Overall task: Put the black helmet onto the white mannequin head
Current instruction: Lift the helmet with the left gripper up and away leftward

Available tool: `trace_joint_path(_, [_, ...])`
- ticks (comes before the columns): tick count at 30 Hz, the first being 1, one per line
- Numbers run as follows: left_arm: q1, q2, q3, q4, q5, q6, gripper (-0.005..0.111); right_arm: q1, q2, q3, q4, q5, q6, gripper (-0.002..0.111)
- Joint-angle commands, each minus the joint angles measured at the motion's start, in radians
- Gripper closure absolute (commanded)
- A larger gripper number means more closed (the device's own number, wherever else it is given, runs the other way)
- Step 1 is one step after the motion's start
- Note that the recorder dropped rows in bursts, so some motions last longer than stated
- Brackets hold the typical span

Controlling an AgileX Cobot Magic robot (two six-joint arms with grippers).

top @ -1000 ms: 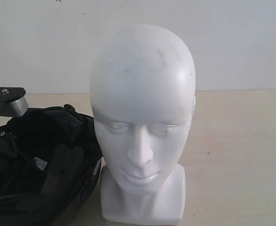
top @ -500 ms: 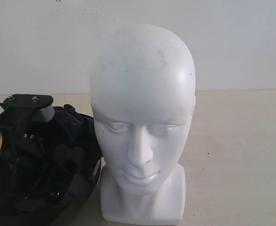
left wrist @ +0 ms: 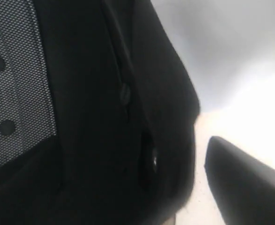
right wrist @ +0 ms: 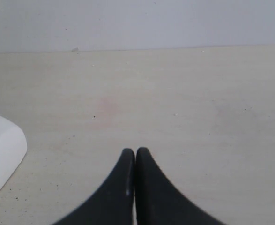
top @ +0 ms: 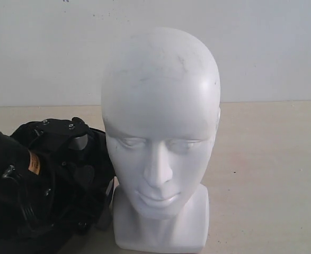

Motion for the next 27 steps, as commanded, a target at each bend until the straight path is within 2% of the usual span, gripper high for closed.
trace_joint_path(1, [-0.005,0.031,-0.010,-0.007,-0.043,0.006,0.028,0.002,-0.005,0.000,-0.005,-0.011,0.002,0.108])
trace_joint_path(12, [-0.005,0.075,-0.010,-0.007,-0.060,0.001,0.030,0.002,-0.005,0.000,-0.005,-0.011,0.002,0.108])
trace_joint_path(14, [-0.005,0.075,-0.010,-0.007,-0.055,-0.016,0.039,0.002,-0.005,0.000,-0.005,-0.011,0.002,0.108])
trace_joint_path(16, [-0.003,0.075,-0.010,-0.007,-0.048,-0.021,0.058,0.002,-0.005,0.000,-0.005,-0.011,0.002,0.108])
trace_joint_path(17, [-0.003,0.075,-0.010,-0.001,-0.040,-0.021,0.077,0.002,-0.005,0.000,-0.005,-0.011,0.002,0.108])
trace_joint_path(19, [-0.003,0.075,-0.010,0.005,-0.037,-0.021,0.103,0.002,-0.005,0.000,-0.005,-0.011,0.002,0.108])
trace_joint_path(24, [-0.003,0.071,-0.012,0.074,-0.012,-0.064,0.102,0.002,-0.005,0.000,-0.005,-0.011,0.002,0.108])
trace_joint_path(27, [-0.003,0.051,-0.012,0.188,0.043,-0.143,0.102,0.002,-0.005,0.000,-0.005,-0.011,0.002,0.108])
